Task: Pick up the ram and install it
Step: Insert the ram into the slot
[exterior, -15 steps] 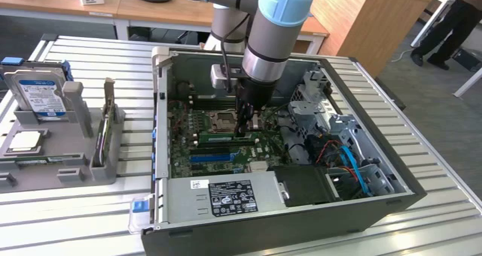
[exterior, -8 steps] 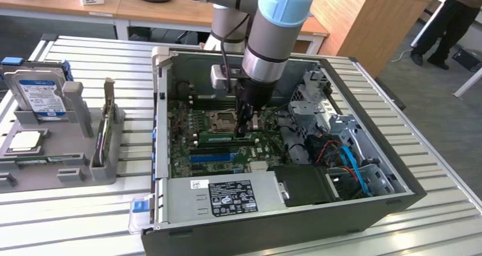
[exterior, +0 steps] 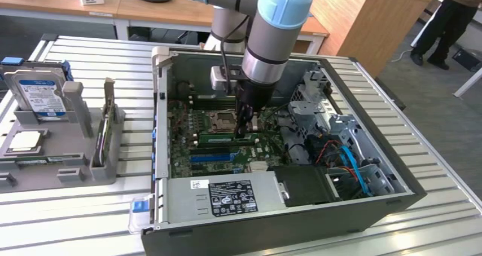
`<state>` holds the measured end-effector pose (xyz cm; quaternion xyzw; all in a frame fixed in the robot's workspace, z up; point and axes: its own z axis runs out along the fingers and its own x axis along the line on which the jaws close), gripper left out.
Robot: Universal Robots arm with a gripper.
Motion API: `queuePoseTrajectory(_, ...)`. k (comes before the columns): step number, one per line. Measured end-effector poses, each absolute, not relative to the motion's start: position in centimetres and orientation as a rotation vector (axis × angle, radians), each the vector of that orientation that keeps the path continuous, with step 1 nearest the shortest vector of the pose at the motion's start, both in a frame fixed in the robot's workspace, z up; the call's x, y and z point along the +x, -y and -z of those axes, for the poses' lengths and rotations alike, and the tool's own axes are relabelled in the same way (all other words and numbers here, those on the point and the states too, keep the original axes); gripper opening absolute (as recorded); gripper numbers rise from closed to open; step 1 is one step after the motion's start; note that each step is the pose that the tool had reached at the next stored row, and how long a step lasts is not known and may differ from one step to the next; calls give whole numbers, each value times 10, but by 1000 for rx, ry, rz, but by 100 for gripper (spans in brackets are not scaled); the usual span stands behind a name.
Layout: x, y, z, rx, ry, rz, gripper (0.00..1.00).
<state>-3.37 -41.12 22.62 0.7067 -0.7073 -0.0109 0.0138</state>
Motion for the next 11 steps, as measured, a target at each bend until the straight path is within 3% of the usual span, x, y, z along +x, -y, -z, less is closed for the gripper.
queuePoseTrajectory(7,-34,411,-226,2201,2203,34,13)
queuePoseTrajectory(8,-34,411,-226,2201,2203,34,18)
queuePoseTrajectory(10,-34,411,-226,2201,2203,34,18)
queuePoseTrajectory(11,-34,411,-226,2201,2203,34,25)
